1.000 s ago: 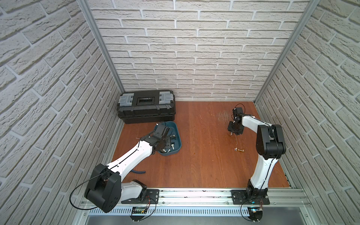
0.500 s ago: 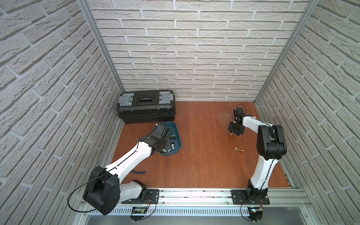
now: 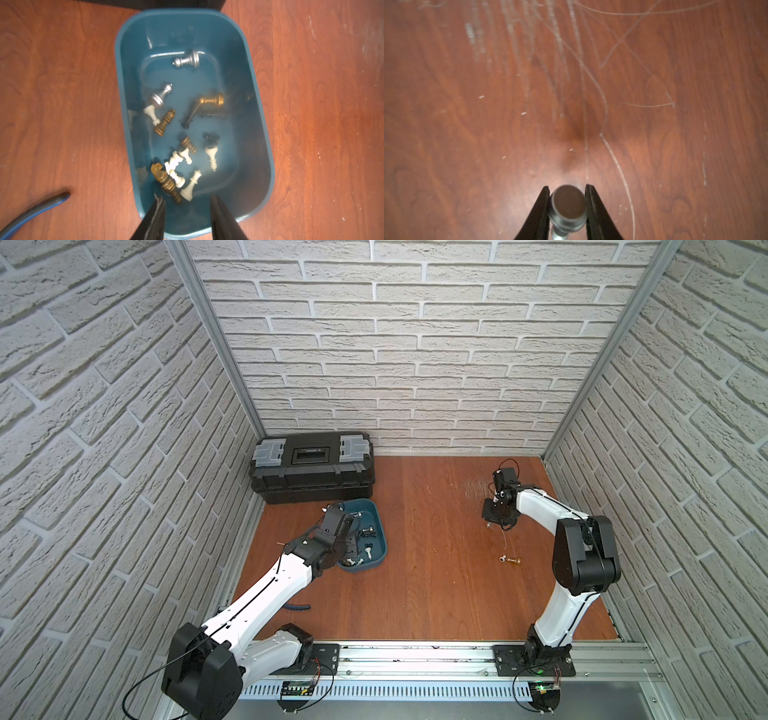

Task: Put the chess pieces into the storage box
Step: Pick up the chess piece at the center of the board, then place the chess piece in the storage box.

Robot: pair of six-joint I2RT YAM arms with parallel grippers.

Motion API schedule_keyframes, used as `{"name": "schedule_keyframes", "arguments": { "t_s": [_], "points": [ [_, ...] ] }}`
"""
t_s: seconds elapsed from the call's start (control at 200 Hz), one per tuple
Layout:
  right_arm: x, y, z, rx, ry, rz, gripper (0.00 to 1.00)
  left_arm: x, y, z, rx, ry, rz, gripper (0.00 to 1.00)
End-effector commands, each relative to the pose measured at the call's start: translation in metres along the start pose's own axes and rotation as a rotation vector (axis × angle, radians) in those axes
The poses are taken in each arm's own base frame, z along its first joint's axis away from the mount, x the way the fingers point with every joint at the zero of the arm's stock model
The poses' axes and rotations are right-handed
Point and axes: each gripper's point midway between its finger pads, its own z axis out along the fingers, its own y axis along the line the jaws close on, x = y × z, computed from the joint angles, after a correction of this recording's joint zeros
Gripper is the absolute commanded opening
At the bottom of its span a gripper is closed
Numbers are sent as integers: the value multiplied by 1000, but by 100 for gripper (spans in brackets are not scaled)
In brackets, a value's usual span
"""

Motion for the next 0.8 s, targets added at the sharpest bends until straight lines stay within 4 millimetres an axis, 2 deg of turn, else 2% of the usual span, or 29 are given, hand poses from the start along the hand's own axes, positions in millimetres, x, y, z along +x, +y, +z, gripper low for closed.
{"name": "schedule_keyframes", "arguments": {
  "t_s": [0.0, 0.25, 0.36, 0.365, 0.38, 0.635, 0.8],
  "points": [
    [9, 70, -41, -98, -54, -150, 20, 1, 20, -10, -60, -33, -23, 41],
    [53, 236, -98, -349, -125, -431, 21, 6, 46, -33, -87, -91, -95, 40],
    [71, 296, -107, -441, -135, -551, 21, 12, 53, -38, -89, -97, -110, 40],
    [74, 299, -103, -439, -126, -556, 21, 12, 53, -39, -89, -97, -110, 40],
    [78, 304, -96, -437, -111, -570, 21, 13, 53, -39, -88, -97, -110, 40],
    [107, 382, -78, -508, -140, -744, 22, 18, 56, -46, -83, -93, -110, 40],
    [110, 411, -49, -512, -183, -779, 23, 19, 54, -50, -63, -100, -115, 40]
  ]
}}
